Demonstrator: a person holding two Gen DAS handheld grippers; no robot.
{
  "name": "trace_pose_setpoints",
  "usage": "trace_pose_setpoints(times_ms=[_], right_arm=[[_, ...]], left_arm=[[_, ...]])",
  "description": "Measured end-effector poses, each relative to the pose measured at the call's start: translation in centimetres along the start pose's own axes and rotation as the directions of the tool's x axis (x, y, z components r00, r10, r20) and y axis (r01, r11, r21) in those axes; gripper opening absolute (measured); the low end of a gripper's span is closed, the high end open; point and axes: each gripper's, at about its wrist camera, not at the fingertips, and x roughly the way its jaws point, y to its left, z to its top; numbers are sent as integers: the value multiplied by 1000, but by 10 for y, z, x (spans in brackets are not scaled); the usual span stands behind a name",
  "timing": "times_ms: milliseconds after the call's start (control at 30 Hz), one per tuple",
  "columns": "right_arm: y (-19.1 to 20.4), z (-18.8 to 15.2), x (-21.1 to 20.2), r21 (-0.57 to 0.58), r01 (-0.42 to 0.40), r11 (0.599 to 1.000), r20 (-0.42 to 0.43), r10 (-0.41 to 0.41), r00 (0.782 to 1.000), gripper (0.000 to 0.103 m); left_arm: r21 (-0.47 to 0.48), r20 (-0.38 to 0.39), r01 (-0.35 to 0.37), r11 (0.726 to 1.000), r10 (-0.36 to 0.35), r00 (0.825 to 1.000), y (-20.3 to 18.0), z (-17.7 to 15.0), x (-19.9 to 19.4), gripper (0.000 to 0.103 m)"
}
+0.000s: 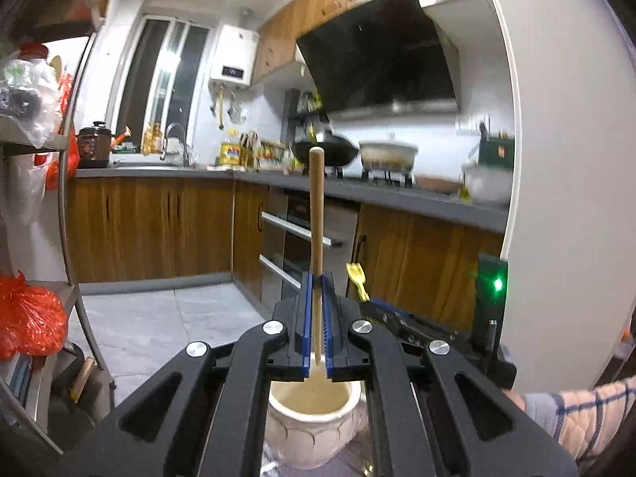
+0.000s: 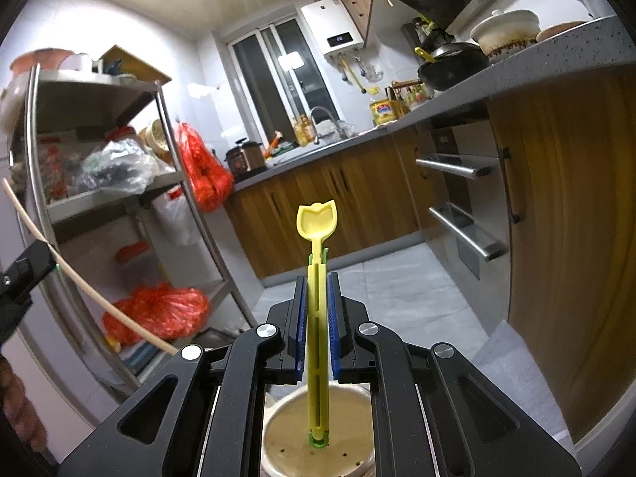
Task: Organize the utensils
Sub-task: 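Carry chopstick and spatula up and lower them into the ceramic holder's two pots, then open both tools to release chopstick and spatula, then lift away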
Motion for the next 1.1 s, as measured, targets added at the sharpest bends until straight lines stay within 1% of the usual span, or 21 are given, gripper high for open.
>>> trace_pose_setpoints(times_ms=[67, 133, 233, 267, 367, 467, 500, 567, 700, 800, 867, 933, 1000, 1033, 1067, 1100], right_arm=[[0, -5, 3, -15, 11, 1000, -14, -11, 1000, 11], [-2, -8, 3, -22, 16, 1000, -23, -17, 1000, 11], [-4, -12, 3, -25, 25, 999, -31, -26, 999, 11], [-4, -13, 2, -25, 25, 999, -35, -26, 999, 11], [-3, -15, 1, -33, 21, 999, -54, -22, 998, 11], [2, -17, -2, -65, 25, 998, -82, -30, 996, 11], [4, -17, -2, -74, 25, 997, -91, -32, 995, 11], [7, -17, -4, -91, 24, 996, -110, -34, 993, 11], [10, -14, -10, -90, 23, 996, -124, -34, 992, 11], [11, -13, -14, -85, 21, 996, -135, -32, 990, 11], [12, -12, -17, -80, 21, 997, -134, -32, 990, 18], [11, -10, -21, -68, 22, 997, -132, -31, 991, 35], [10, -8, -27, -62, 24, 998, -124, -32, 992, 38], [10, -7, -31, -60, 27, 998, -119, -34, 992, 44], [11, -5, -36, -54, 27, 998, -114, -33, 993, 48], [11, -4, -38, -52, 26, 998, -110, -31, 993, 58]], left_arm=[[22, -64, -15, 1000, 16, 998, -4, -9, 12, 4], [20, -116, -20, 1000, 22, 993, -3, -16, 22, 4], [7, -201, -27, 1000, 28, 979, -1, -28, 40, 4], [9, -232, -31, 999, 32, 972, -1, -31, 47, 4], [14, -288, -49, 999, 51, 956, 0, -40, 59, 4], [9, -312, -56, 998, 56, 948, 2, -45, 65, 4], [2, -328, -61, 998, 58, 943, 4, -47, 68, 4], [-13, -344, -64, 998, 56, 937, 7, -49, 71, 4], [-37, -369, -74, 997, 55, 928, 9, -51, 74, 4], [-21, -377, -86, 996, 72, 923, 5, -50, 74, 6], [-13, -376, -91, 996, 80, 923, 4, -49, 70, 6], [-10, -374, -96, 995, 85, 924, 0, -45, 68, 8], [-5, -368, -107, 994, 98, 925, -2, -42, 64, 20], [-4, -361, -115, 993, 106, 926, -3, -41, 60, 32], [-4, -356, -118, 993, 109, 928, -4, -39, 59, 40], [-2, -348, -119, 993, 110, 931, -5, -37, 54, 43]])
